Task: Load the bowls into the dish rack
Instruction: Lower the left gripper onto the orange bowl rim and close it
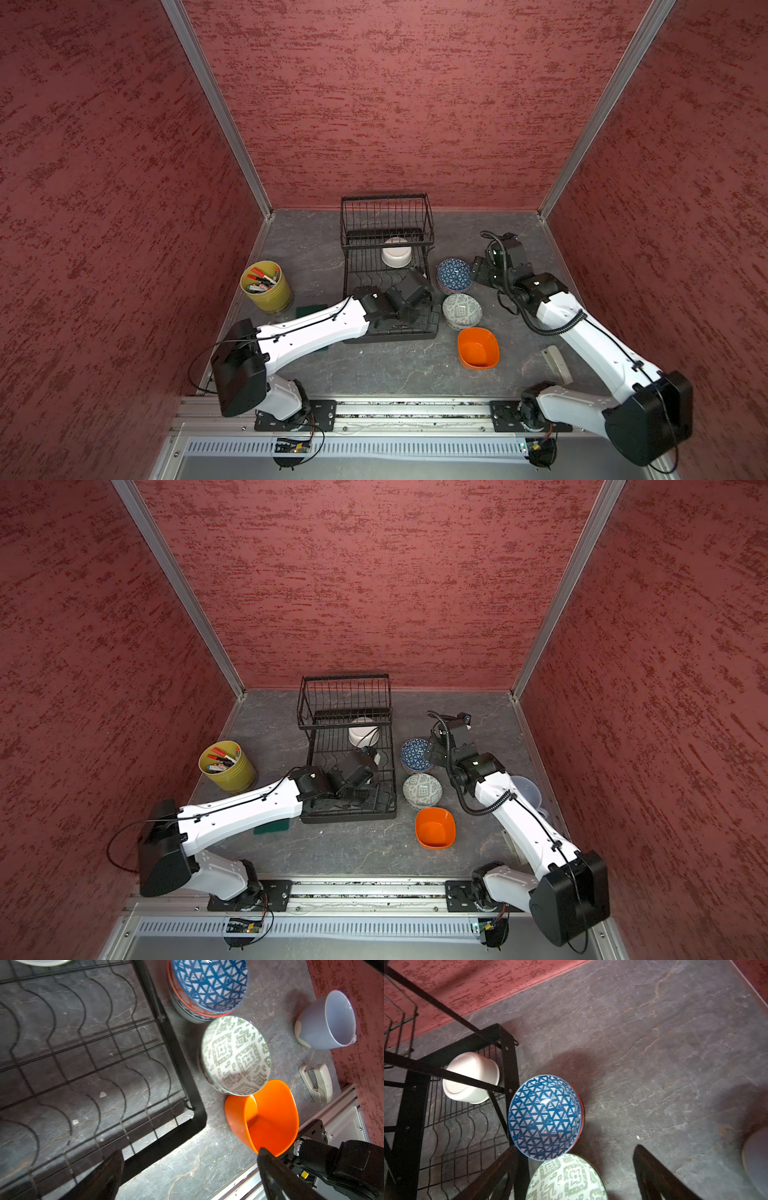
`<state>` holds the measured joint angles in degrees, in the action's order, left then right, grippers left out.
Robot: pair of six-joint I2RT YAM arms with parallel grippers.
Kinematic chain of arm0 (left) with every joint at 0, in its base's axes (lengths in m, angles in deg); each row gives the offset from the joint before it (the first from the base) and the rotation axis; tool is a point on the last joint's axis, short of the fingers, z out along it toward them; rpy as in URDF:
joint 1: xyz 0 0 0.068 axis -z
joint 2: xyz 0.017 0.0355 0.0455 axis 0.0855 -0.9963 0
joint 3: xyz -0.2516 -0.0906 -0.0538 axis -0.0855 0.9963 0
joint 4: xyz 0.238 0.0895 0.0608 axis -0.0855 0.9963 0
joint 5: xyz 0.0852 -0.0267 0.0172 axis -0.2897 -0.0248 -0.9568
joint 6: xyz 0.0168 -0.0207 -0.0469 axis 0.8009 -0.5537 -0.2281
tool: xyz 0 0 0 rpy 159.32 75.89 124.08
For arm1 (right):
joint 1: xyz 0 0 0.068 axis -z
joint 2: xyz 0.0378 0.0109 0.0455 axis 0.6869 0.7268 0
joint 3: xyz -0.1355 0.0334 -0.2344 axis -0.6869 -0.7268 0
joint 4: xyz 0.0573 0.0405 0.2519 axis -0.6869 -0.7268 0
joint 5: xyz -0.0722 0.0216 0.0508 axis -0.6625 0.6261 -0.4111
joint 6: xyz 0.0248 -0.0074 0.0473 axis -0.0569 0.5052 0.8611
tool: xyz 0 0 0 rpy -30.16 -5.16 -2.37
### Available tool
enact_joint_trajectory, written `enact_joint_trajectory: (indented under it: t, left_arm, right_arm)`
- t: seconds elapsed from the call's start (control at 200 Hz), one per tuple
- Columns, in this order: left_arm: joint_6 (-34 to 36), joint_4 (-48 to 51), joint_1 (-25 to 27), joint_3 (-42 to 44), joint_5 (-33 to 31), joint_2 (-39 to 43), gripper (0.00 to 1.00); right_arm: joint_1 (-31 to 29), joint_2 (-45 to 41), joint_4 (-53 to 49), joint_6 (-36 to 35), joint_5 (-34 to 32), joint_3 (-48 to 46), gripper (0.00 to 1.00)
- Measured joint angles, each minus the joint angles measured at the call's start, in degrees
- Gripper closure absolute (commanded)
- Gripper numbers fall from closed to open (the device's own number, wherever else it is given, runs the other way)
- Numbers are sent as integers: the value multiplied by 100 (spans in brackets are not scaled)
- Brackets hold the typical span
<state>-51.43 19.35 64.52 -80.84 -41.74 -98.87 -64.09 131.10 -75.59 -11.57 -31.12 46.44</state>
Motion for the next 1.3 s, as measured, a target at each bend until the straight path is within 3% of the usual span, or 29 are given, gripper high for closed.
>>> enact_joint_trajectory:
  t: [0.436, 0.761, 1.297]
  left_arm:
    - [59, 448, 925, -1248, 306, -1480, 0]
    - [195, 1062, 988, -1919, 341, -2269, 3]
    - [297, 1290, 944, -2404, 601, -2975, 36]
  right_arm:
    - [529, -120, -179, 59, 151, -98, 17]
    - [752, -361, -212, 61, 284, -409, 19]
    - [868, -400, -149, 39, 341, -688, 20]
